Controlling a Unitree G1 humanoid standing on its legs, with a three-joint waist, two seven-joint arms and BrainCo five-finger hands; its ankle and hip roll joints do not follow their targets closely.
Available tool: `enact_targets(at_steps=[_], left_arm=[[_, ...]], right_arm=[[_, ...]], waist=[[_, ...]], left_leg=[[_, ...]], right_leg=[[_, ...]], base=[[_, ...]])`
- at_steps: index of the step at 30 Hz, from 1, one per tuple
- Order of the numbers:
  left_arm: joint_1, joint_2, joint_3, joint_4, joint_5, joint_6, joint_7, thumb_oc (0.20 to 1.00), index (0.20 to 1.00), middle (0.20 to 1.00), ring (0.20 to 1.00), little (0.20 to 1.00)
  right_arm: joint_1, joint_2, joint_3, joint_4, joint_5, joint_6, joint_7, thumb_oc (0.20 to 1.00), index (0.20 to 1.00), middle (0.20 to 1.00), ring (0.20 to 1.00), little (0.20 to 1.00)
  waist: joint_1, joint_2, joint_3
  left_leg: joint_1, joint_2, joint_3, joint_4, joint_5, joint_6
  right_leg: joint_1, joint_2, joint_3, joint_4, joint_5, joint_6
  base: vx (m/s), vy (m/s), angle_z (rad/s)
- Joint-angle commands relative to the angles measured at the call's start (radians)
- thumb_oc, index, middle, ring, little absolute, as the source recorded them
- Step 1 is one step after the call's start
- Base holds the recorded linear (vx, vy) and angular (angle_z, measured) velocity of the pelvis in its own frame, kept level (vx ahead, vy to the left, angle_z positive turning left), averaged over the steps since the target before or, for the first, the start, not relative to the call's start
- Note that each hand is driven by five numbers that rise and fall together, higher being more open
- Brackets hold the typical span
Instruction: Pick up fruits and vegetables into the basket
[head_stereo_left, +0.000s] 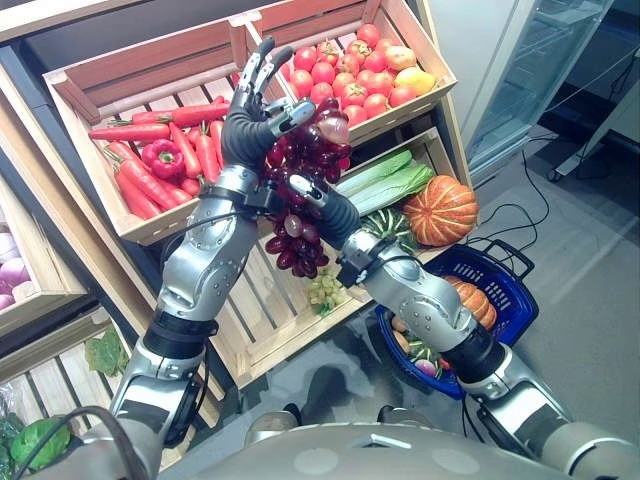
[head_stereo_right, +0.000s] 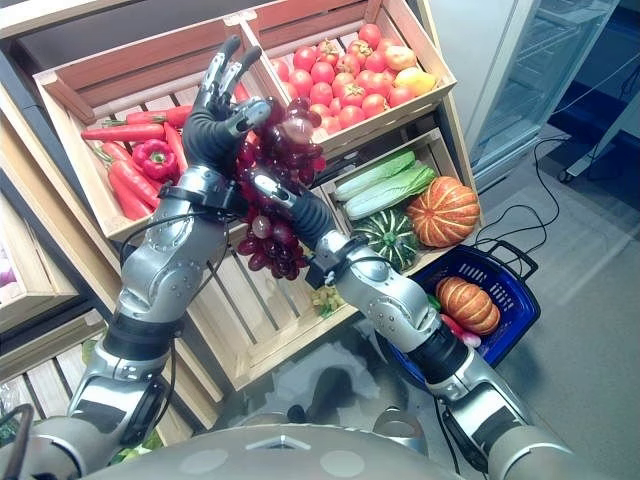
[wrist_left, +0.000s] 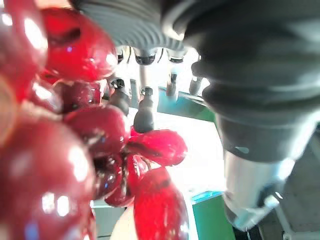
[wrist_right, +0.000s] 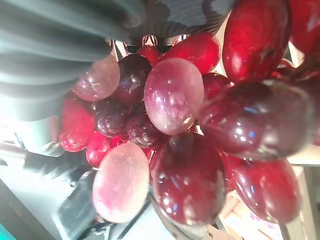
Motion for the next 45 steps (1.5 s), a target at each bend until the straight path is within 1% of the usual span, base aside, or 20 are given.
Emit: enact_targets(at_steps=[1,5,7,12,15,16,18,20,21,23,27,28,29,30,32,36,37,39,42,45], left_arm=[[0.051,0.051,0.057,0.075,-0.023,-0.008,-0.038,1.0,1.0,1.0,1.0,1.0],[0.136,0.051,0.107,0.106,-0.113,-0.031,-0.065,1.0,1.0,1.0,1.0,1.0],[0.187,0.045,0.142,0.137,-0.146,-0.069,-0.079,1.0,1.0,1.0,1.0,1.0],[0.252,0.037,0.188,0.171,-0.184,-0.141,-0.109,1.0,1.0,1.0,1.0,1.0],[0.284,0.028,0.206,0.183,-0.216,-0.187,-0.118,1.0,1.0,1.0,1.0,1.0],[0.287,0.027,0.208,0.184,-0.224,-0.19,-0.114,1.0,1.0,1.0,1.0,1.0],[0.306,0.018,0.223,0.194,-0.254,-0.236,-0.121,1.0,1.0,1.0,1.0,1.0],[0.312,0.012,0.228,0.194,-0.27,-0.245,-0.122,1.0,1.0,1.0,1.0,1.0],[0.323,0.006,0.234,0.213,-0.282,-0.274,-0.137,1.0,1.0,1.0,1.0,1.0],[0.325,0.005,0.229,0.223,-0.286,-0.299,-0.138,1.0,1.0,1.0,1.0,1.0],[0.323,0.006,0.206,0.242,-0.296,-0.328,-0.173,1.0,1.0,1.0,1.0,1.0],[0.322,0.006,0.206,0.242,-0.296,-0.328,-0.173,1.0,1.0,1.0,1.0,1.0],[0.324,0.013,0.189,0.239,-0.276,-0.331,-0.197,1.0,1.0,1.0,1.0,1.0],[0.326,0.014,0.176,0.239,-0.267,-0.327,-0.216,1.0,1.0,1.0,1.0,1.0],[0.33,0.023,0.156,0.242,-0.226,-0.332,-0.245,1.0,1.0,1.0,1.0,1.0],[0.32,0.061,0.102,0.249,-0.173,-0.328,-0.283,1.0,1.0,1.0,1.0,1.0],[0.323,0.07,0.089,0.251,-0.153,-0.333,-0.29,1.0,1.0,1.0,1.0,1.0],[0.322,0.096,0.069,0.237,-0.134,-0.337,-0.301,1.0,1.0,1.0,1.0,1.0],[0.317,0.116,0.053,0.228,-0.142,-0.347,-0.31,1.0,1.0,1.0,1.0,1.0],[0.3,0.141,0.038,0.214,-0.165,-0.361,-0.304,1.0,1.0,1.0,1.0,1.0]], right_arm=[[-0.055,0.091,-0.132,-0.236,0.046,-0.144,0.107,0.2,0.2,0.2,0.2,0.2],[0.014,0.041,-0.206,-0.228,0.043,-0.153,0.141,0.2,0.2,0.2,0.2,0.2],[0.057,0.005,-0.265,-0.211,0.03,-0.158,0.167,0.2,0.2,0.2,0.2,0.2],[0.113,-0.053,-0.371,-0.186,0.02,-0.183,0.179,0.2,0.2,0.2,0.2,0.2],[0.141,-0.094,-0.441,-0.169,0.035,-0.206,0.196,0.2,0.2,0.2,0.2,0.2],[0.142,-0.097,-0.447,-0.167,0.035,-0.209,0.19,0.2,0.2,0.2,0.2,0.2],[0.153,-0.119,-0.505,-0.144,0.037,-0.234,0.201,0.2,0.2,0.2,0.2,0.2],[0.158,-0.123,-0.525,-0.139,0.038,-0.245,0.196,0.2,0.2,0.2,0.2,0.2],[0.173,-0.124,-0.561,-0.111,0.039,-0.275,0.205,0.2,0.2,0.2,0.2,0.2],[0.177,-0.124,-0.586,-0.085,0.034,-0.305,0.199,0.2,0.2,0.2,0.2,0.2],[0.179,-0.116,-0.654,-0.019,0.036,-0.388,0.14,0.2,0.2,0.2,0.2,0.2],[0.179,-0.116,-0.654,-0.019,0.036,-0.388,0.14,0.2,0.2,0.2,0.2,0.2],[0.178,-0.111,-0.684,0.03,0.018,-0.439,0.082,0.2,0.2,0.2,0.2,0.2],[0.174,-0.106,-0.695,0.061,0.03,-0.463,0.056,0.2,0.2,0.2,0.2,0.2],[0.168,-0.106,-0.719,0.105,0.028,-0.475,0.023,0.2,0.2,0.2,0.2,0.2],[0.117,-0.151,-0.751,0.233,0.08,-0.529,-0.055,0.2,0.2,0.2,0.2,0.2],[0.105,-0.166,-0.757,0.256,0.101,-0.531,-0.074,0.2,0.2,0.2,0.2,0.2],[0.082,-0.191,-0.774,0.304,0.122,-0.535,-0.1,0.2,0.2,0.2,0.2,0.2],[0.051,-0.225,-0.795,0.376,0.189,-0.531,-0.088,0.2,0.2,0.2,0.2,0.2],[0.003,-0.274,-0.814,0.481,0.257,-0.504,-0.063,0.2,0.2,0.2,0.2,0.2]], waist=[[-0.015,-0.047,0.026],[-0.022,-0.042,0.044],[-0.03,-0.036,0.063],[-0.044,-0.027,0.105],[-0.055,-0.018,0.142],[-0.056,-0.018,0.146],[-0.067,-0.011,0.198],[-0.07,-0.011,0.215],[-0.077,-0.008,0.254],[-0.084,-0.003,0.291],[-0.098,0.009,0.36],[-0.098,0.009,0.36],[-0.105,0.016,0.393],[-0.107,0.019,0.409],[-0.107,0.027,0.409],[-0.091,0.049,0.409],[-0.089,0.055,0.409],[-0.082,0.067,0.409],[-0.072,0.082,0.409],[-0.057,0.103,0.409]], left_leg=[[0.013,0.008,0.023,0.068,-0.072,0.019],[0.003,0.013,0.031,0.087,-0.077,0.018],[-0.013,0.015,0.036,0.107,-0.081,0.016],[-0.054,0.016,0.038,0.139,-0.086,0.01],[-0.096,0.014,0.038,0.165,-0.087,0.007],[-0.101,0.014,0.038,0.168,-0.087,0.007],[-0.143,0.011,0.04,0.184,-0.08,0.005],[-0.161,0.011,0.042,0.193,-0.078,0.005],[-0.191,0.013,0.048,0.207,-0.073,0.003],[-0.225,0.014,0.053,0.225,-0.067,0.002],[-0.312,0.016,0.066,0.269,-0.061,0.002],[-0.313,0.016,0.066,0.269,-0.061,0.002],[-0.355,0.015,0.072,0.282,-0.052,0.004],[-0.383,0.016,0.075,0.294,-0.05,0.006],[-0.425,0.013,0.077,0.299,-0.045,0.008],[-0.556,0.005,0.084,0.335,-0.04,0.013],[-0.566,0.002,0.074,0.347,-0.063,0.006],[-0.619,0.001,0.074,0.374,-0.068,0.009],[-0.689,0.001,0.069,0.409,-0.074,0.011],[-0.784,-0.002,0.057,0.449,-0.074,0.015]], right_leg=[[0.048,-0.07,0.008,-0.005,0.0,0.074],[0.033,-0.072,0.003,0.019,-0.008,0.068],[0.014,-0.077,0.0,0.042,-0.015,0.062],[-0.036,-0.085,0.005,0.083,-0.027,0.055],[-0.081,-0.087,0.014,0.111,-0.034,0.048],[-0.086,-0.087,0.015,0.114,-0.034,0.047],[-0.128,-0.086,0.025,0.136,-0.037,0.041],[-0.145,-0.084,0.029,0.145,-0.037,0.037],[-0.176,-0.082,0.033,0.164,-0.04,0.033],[-0.214,-0.08,0.036,0.189,-0.039,0.029],[-0.319,-0.079,0.042,0.256,-0.043,0.027],[-0.321,-0.079,0.042,0.256,-0.043,0.027],[-0.366,-0.074,0.042,0.276,-0.037,0.026],[-0.399,-0.072,0.043,0.295,-0.037,0.025],[-0.447,-0.069,0.042,0.311,-0.035,0.025],[-0.581,-0.067,0.043,0.362,-0.039,0.024],[-0.595,-0.066,0.053,0.383,-0.064,0.032],[-0.647,-0.068,0.055,0.416,-0.075,0.027],[-0.713,-0.07,0.06,0.457,-0.085,0.021],[-0.803,-0.08,0.059,0.503,-0.092,0.016]], base=[[0.0,0.0,0.0],[0.0,0.0,0.0],[-0.02,-0.004,0.01],[-0.06,-0.014,0.01],[-0.11,-0.012,-0.03],[-0.13,-0.018,-0.01],[-0.2,-0.035,-0.01],[-0.19,-0.06,-0.11],[-0.21,-0.089,-0.12],[-0.21,-0.086,-0.04],[-0.17,-0.07,-0.04],[-0.2,-0.094,-0.08],[-0.17,-0.106,-0.1],[-0.19,-0.14,-0.07],[-0.08,-0.105,-0.04],[-0.06,-0.122,-0.02],[0.01,-0.129,-0.01],[0.0,-0.133,0.02],[-0.03,-0.12,0.02],[-0.05,-0.169,0.04]])
